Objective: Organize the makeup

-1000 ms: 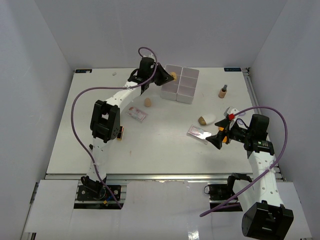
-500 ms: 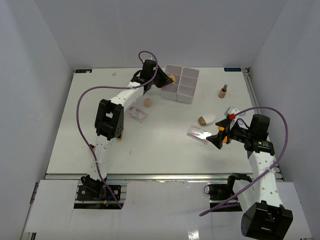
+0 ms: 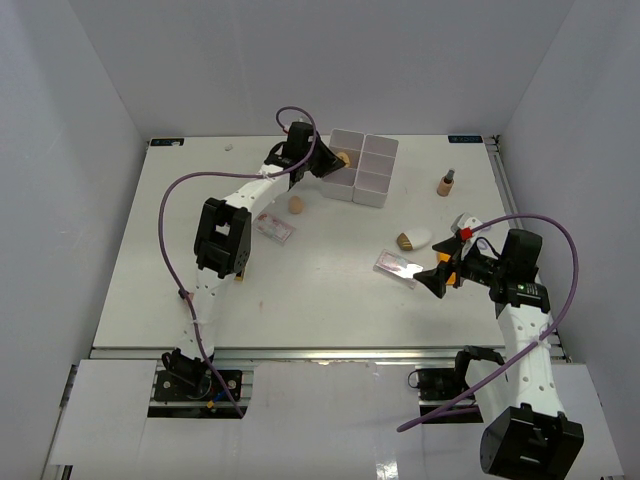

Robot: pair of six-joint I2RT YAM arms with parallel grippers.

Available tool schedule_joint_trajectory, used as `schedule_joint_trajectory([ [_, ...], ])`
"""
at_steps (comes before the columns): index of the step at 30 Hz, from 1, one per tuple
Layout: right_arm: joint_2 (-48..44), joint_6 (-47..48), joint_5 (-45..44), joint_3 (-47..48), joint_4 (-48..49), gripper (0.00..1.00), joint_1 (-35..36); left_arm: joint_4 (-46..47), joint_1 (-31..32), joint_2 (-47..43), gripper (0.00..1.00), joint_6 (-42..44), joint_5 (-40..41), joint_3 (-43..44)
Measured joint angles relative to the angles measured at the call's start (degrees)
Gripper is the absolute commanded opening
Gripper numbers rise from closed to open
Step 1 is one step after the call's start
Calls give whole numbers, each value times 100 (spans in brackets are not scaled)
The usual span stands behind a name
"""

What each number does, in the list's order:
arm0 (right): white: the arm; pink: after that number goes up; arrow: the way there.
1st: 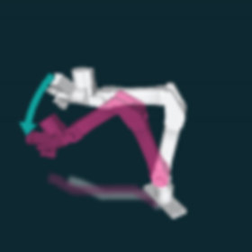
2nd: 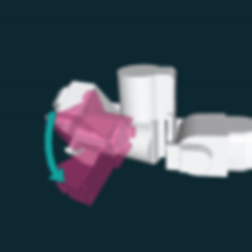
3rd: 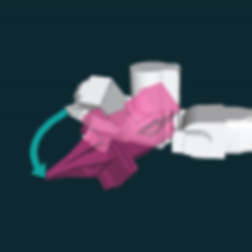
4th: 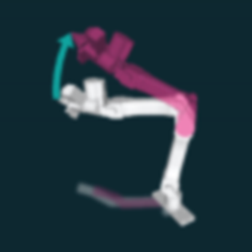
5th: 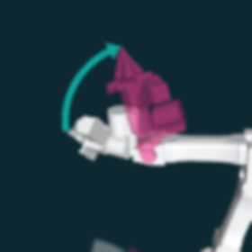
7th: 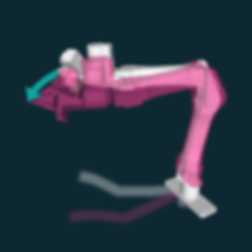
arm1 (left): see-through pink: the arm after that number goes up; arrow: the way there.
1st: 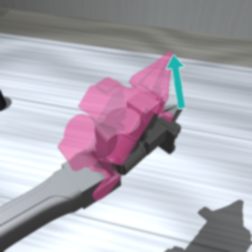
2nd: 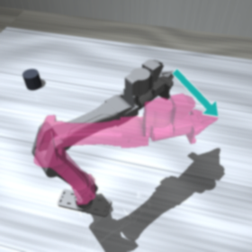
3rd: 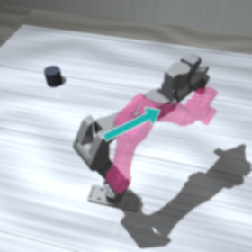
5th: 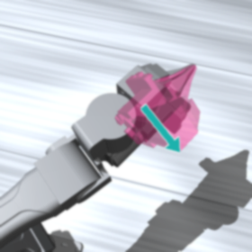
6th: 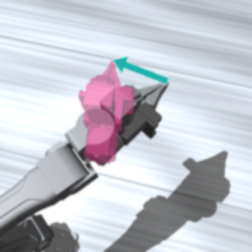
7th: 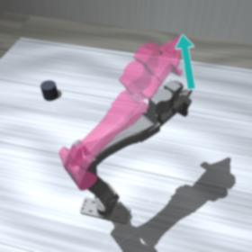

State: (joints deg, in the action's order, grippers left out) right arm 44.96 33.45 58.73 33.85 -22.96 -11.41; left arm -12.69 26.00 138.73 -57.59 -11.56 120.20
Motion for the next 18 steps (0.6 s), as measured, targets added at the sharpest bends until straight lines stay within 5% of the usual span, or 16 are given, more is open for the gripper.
schedule_joint_trajectory([
  [18, -38, 0, 88, 0, 0, 100, -123, -211, 0, 166, 45, -285, 45, 370],
])
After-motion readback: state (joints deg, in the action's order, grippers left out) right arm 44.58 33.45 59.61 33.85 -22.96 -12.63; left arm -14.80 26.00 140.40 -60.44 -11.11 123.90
